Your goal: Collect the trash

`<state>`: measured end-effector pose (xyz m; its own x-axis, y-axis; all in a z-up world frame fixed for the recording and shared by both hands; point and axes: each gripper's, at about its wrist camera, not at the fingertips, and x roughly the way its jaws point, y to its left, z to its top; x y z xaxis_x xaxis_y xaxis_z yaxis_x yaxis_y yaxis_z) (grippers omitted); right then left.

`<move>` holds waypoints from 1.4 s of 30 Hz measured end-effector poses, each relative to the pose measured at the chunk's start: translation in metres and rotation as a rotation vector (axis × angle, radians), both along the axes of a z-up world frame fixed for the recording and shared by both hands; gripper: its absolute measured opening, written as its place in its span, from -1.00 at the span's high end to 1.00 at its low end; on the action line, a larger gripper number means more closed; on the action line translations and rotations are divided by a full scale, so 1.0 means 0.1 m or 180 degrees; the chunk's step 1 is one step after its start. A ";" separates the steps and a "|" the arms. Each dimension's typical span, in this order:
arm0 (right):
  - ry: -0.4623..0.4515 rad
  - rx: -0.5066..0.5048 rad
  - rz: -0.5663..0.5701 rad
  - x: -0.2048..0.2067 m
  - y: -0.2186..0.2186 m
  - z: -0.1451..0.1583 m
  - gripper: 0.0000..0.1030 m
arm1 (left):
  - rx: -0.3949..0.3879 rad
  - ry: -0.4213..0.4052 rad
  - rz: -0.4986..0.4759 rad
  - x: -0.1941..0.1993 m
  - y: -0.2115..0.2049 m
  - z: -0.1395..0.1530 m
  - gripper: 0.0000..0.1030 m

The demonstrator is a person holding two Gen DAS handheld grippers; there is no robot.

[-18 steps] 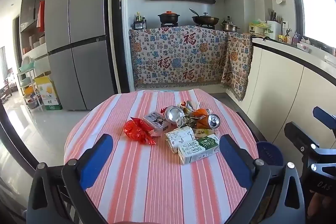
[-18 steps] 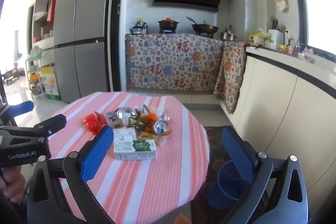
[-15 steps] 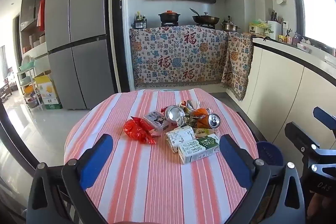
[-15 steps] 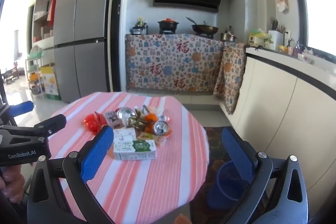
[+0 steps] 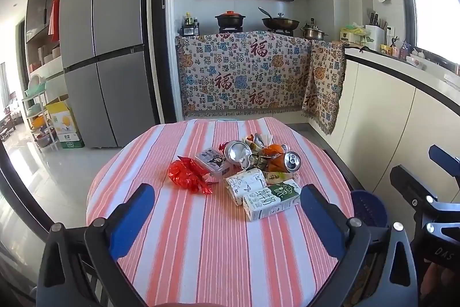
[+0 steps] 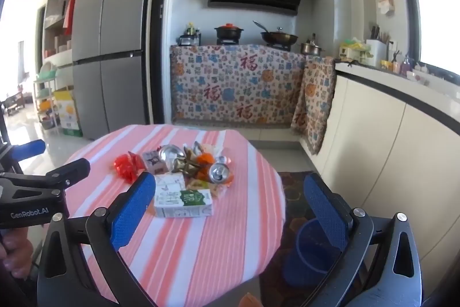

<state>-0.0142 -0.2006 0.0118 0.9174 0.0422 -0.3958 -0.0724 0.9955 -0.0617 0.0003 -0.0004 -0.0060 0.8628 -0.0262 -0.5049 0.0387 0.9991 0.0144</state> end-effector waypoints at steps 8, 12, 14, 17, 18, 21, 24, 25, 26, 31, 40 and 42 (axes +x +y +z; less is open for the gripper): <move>0.0008 0.0013 -0.0013 0.00 0.00 -0.01 -0.99 | 0.0005 0.0020 -0.0019 -0.01 -0.02 -0.02 -1.00; 0.0014 0.0011 -0.0016 0.00 0.00 0.00 -0.99 | 0.0011 0.0026 -0.0026 -0.01 -0.03 -0.02 -1.00; 0.0019 0.0016 -0.0017 -0.01 0.00 -0.01 -0.99 | 0.0010 0.0025 -0.0027 -0.01 -0.04 -0.02 -1.00; 0.0016 0.0006 -0.0023 -0.01 0.00 0.00 -0.99 | 0.0015 0.0030 -0.0024 -0.01 -0.04 -0.01 -1.00; 0.0017 0.0008 -0.0017 0.01 -0.02 -0.02 -0.99 | 0.0017 0.0031 -0.0022 -0.01 -0.04 -0.01 -1.00; 0.0017 0.0004 -0.0017 0.01 -0.02 -0.02 -0.99 | 0.0011 0.0034 -0.0022 -0.01 -0.04 -0.01 -1.00; 0.0018 0.0008 -0.0019 0.01 -0.03 -0.02 -0.99 | 0.0021 0.0033 -0.0024 -0.01 -0.05 -0.01 -1.00; 0.0018 0.0008 -0.0020 0.00 -0.03 -0.01 -0.99 | 0.0022 0.0036 -0.0027 -0.01 -0.05 -0.02 -1.00; 0.0016 0.0008 -0.0022 0.00 -0.03 -0.01 -0.99 | 0.0021 0.0037 -0.0031 -0.02 -0.06 -0.02 -1.00; 0.0016 0.0001 -0.0022 0.01 -0.03 -0.01 -0.99 | 0.0016 0.0037 -0.0035 -0.01 -0.06 -0.02 -1.00; 0.0028 -0.0007 -0.0021 -0.01 -0.04 -0.02 -0.99 | 0.0017 0.0039 -0.0038 -0.03 -0.07 -0.02 -1.00; 0.0027 -0.0008 -0.0021 -0.01 -0.04 -0.02 -0.99 | 0.0013 0.0042 -0.0039 -0.02 -0.06 -0.03 -1.00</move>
<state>-0.0148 -0.2046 0.0102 0.9142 0.0352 -0.4037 -0.0665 0.9958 -0.0637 -0.0020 -0.0068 -0.0085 0.8558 -0.0345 -0.5162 0.0511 0.9985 0.0180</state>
